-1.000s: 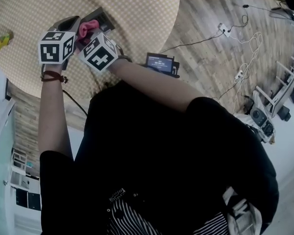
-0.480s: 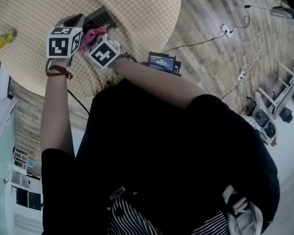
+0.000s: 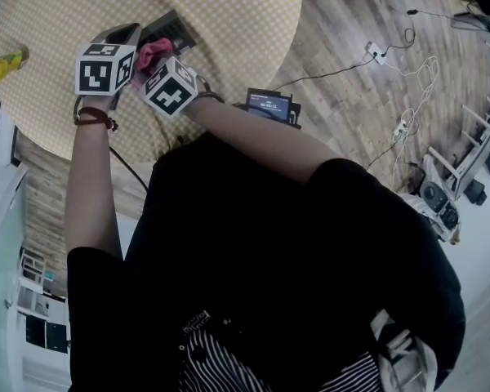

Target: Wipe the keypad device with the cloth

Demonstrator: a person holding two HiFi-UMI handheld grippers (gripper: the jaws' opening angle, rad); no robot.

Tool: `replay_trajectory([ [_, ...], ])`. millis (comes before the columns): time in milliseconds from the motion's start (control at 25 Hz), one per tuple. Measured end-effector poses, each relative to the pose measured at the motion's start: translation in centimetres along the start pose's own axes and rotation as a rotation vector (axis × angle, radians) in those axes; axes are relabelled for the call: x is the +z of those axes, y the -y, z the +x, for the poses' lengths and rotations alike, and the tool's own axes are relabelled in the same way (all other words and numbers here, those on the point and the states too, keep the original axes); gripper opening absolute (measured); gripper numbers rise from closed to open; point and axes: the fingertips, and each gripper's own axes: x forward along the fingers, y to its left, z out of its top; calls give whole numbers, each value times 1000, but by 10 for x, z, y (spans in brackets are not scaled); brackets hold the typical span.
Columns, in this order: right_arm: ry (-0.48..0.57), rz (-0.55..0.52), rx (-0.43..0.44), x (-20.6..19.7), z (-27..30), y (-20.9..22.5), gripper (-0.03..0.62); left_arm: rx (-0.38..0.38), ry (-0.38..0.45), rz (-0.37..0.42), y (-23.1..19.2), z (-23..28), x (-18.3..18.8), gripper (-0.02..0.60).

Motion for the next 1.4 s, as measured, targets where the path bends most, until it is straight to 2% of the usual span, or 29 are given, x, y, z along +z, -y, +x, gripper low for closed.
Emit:
replay_trajectory([
  [160,-43,20,6,-30,9,-1,48,-22,-20,-19,0,1,0,3],
  [320,-94,69,16,-42,14,0,48,-4,-8,-4,-1,1,-2,3],
  [440,-86,107,4,-25,10,0,48,7,-6,-1,-4,0,-2,3],
  [720,33,22,-31,21,-7,-4,48,-5,-9,3,-1,-1,-3,3],
  [760,30,51,-18,23,-7,-3,48,-3,-6,6,-1,-1,-3,3],
  [880,-10,251,66,20,-5,2,48,-2,-3,11,0,-1,-4,3],
  [920,-23,275,84,18,-5,3,48,-4,-3,11,0,-1,-4,3],
  [1080,-51,153,49,4,0,5,48,-13,-5,12,-2,0,-1,3],
  [1400,-133,121,44,-39,13,3,48,-6,1,13,0,0,-3,3],
])
